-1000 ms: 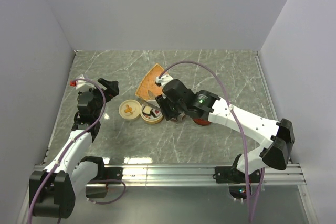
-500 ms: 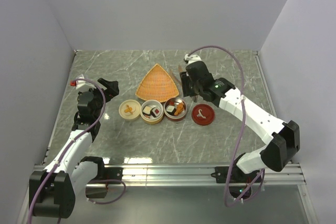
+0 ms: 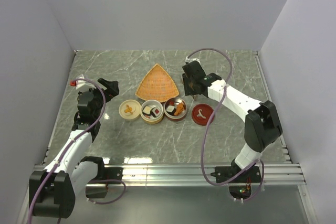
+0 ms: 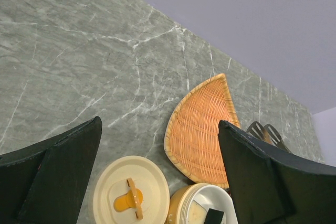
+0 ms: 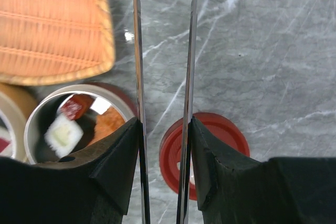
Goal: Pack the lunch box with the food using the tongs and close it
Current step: Put down the clamp
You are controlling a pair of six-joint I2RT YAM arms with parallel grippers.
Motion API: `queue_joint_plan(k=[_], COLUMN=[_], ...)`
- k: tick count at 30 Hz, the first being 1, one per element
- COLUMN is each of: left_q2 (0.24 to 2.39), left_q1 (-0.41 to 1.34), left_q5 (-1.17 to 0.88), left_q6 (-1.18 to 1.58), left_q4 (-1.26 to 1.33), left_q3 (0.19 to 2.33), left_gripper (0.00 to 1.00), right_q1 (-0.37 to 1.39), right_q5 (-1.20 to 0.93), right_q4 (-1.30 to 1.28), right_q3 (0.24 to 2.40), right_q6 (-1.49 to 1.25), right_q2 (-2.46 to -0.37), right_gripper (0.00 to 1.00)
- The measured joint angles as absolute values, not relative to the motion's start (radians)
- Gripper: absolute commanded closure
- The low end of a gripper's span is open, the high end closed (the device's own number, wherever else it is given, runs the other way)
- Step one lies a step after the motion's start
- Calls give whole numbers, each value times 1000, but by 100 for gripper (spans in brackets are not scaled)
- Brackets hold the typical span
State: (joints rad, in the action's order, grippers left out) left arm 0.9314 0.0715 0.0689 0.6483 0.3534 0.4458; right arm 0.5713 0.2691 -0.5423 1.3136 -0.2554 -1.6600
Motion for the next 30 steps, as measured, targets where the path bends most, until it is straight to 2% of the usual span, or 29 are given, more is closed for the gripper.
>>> queue_joint_plan(k=[17, 30], left_q2=[947, 969], left_q1=[72, 72], left_q5=[69, 68], left_q6=[648, 648], left_q4=[354, 355], left_q3=[446, 446], left_gripper=[0, 0], right_q1=[465, 399], right_q5=[226, 192], right_q4=[-519, -516], right_q3=[1357, 1554], right_q6=[-263, -260], right_q2=[-1889, -2063], right_gripper=[51, 51])
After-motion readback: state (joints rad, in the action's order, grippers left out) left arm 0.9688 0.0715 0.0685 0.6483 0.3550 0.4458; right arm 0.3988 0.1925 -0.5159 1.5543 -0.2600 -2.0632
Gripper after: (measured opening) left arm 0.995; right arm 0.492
